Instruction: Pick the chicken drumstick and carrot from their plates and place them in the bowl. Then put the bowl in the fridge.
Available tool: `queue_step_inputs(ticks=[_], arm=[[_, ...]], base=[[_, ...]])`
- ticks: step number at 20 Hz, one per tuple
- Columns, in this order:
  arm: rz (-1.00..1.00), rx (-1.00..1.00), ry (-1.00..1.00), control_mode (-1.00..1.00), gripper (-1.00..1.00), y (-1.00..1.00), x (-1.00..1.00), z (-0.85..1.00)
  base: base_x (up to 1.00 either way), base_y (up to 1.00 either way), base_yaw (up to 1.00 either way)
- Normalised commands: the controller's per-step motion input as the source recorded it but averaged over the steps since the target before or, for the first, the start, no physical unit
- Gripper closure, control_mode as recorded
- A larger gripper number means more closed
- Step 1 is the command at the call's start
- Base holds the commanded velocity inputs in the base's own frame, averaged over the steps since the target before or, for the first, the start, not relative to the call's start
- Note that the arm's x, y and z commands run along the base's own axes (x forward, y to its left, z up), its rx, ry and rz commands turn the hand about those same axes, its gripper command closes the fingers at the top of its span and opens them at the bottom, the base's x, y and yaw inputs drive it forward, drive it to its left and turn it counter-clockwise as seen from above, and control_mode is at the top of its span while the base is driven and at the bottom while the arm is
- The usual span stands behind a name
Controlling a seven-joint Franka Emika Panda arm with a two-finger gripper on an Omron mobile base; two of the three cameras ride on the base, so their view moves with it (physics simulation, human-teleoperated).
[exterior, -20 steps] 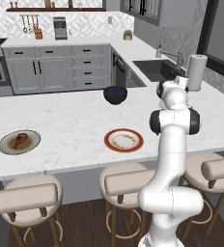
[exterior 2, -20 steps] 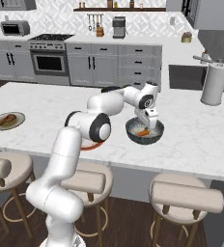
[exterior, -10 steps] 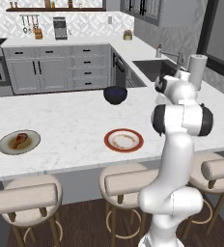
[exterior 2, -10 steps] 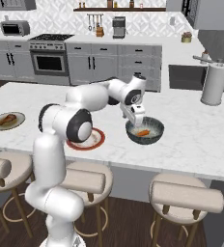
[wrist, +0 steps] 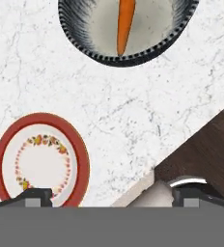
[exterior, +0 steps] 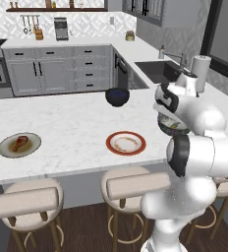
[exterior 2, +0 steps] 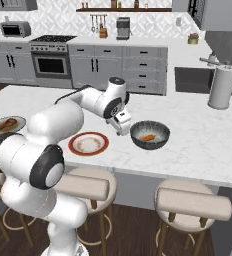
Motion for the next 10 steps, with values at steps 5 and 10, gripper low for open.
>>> queue_step_inputs(ticks=[5, 10], arm=[[0.23, -0.23, -0.32, -1.00, -1.00, 0.48, -1.00, 0.57], [0.29, -0.24, -0.05, -1.00, -1.00, 0.53, -0.90, 0.58]], base=[[0.00, 0.00, 0.00], [0.00, 0.00, 0.00]])
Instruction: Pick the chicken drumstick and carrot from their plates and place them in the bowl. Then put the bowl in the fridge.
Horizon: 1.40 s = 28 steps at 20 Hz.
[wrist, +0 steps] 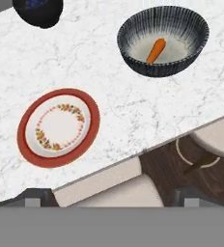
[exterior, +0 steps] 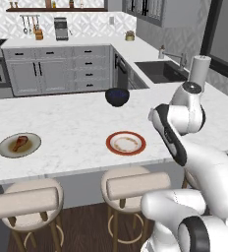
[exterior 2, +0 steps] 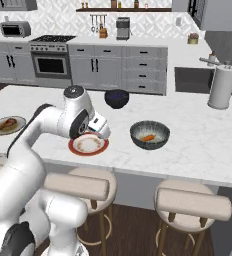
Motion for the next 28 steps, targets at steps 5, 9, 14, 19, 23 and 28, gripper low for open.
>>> queue_step_inputs(ticks=[5, 9, 14, 19, 23, 28], arm=[[0.18, -0.09, -0.26, -1.00, -1.00, 0.20, -0.72, 0.40], [0.14, -0.07, -0.25, -1.00, -1.00, 0.19, -0.75, 0.48], [0.03, -0.08, -0.01, 1.00, -1.00, 0.21, -0.49, 0.56], [0.00, 0.00, 0.00, 1.00, -1.00, 0.00, 0.00, 0.00], [0.00, 0.00, 0.00, 1.00, -1.00, 0.00, 0.00, 0.00], [0.00, 0.00, 0.00, 1.00, -1.00, 0.00, 0.00, 0.00]], base=[[0.00, 0.00, 0.00], [0.00, 0.00, 0.00], [-0.15, 0.03, 0.00], [-0.98, 0.75, 0.03], [-0.86, 1.00, 0.01], [-0.30, 1.00, 0.00]])
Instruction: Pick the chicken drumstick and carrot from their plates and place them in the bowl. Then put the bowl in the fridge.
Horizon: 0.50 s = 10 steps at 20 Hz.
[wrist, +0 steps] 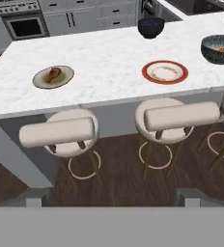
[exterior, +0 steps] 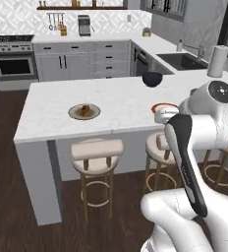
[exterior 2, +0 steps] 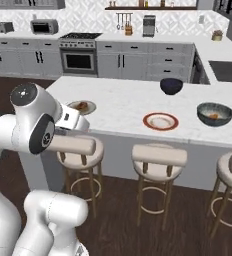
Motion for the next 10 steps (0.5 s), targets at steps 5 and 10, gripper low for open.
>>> queue_step_inputs(ticks=[5, 10], arm=[[0.00, 0.00, 0.00, 1.00, -1.00, 0.00, 0.00, 0.00], [0.00, 0.00, 0.00, 1.00, -1.00, 0.00, 0.00, 0.00]], base=[[0.12, 1.00, 0.00], [0.89, 0.48, 0.00]])
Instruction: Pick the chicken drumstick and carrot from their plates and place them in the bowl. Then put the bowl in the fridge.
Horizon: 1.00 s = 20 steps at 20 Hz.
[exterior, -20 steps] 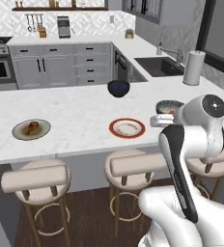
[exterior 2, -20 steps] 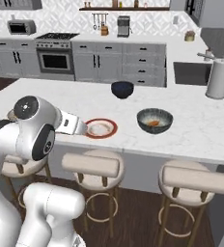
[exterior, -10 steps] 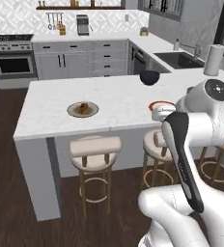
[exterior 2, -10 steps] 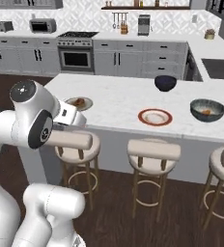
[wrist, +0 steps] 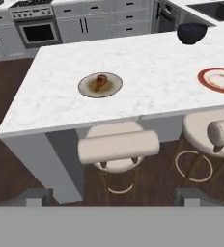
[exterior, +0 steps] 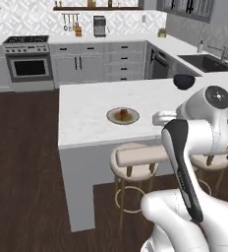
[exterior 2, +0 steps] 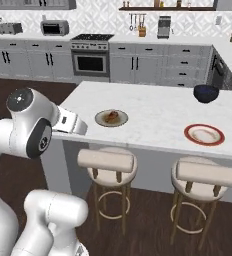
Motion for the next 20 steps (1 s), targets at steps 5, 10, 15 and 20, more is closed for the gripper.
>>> queue_step_inputs(ticks=[5, 10, 15, 20], arm=[[0.00, 0.00, 0.00, 1.00, -1.00, 0.00, 0.00, 0.00], [0.00, 0.00, 0.00, 1.00, -1.00, 0.00, 0.00, 0.00], [0.01, 0.01, 0.38, -1.00, -1.00, 0.30, 0.71, -0.23], [0.01, 0.00, 0.33, -1.00, -1.00, 0.02, 0.71, -0.41]], base=[[1.00, 0.10, 0.01], [1.00, 0.32, 0.00], [0.19, 0.09, 0.00], [0.00, 0.00, 0.00]])
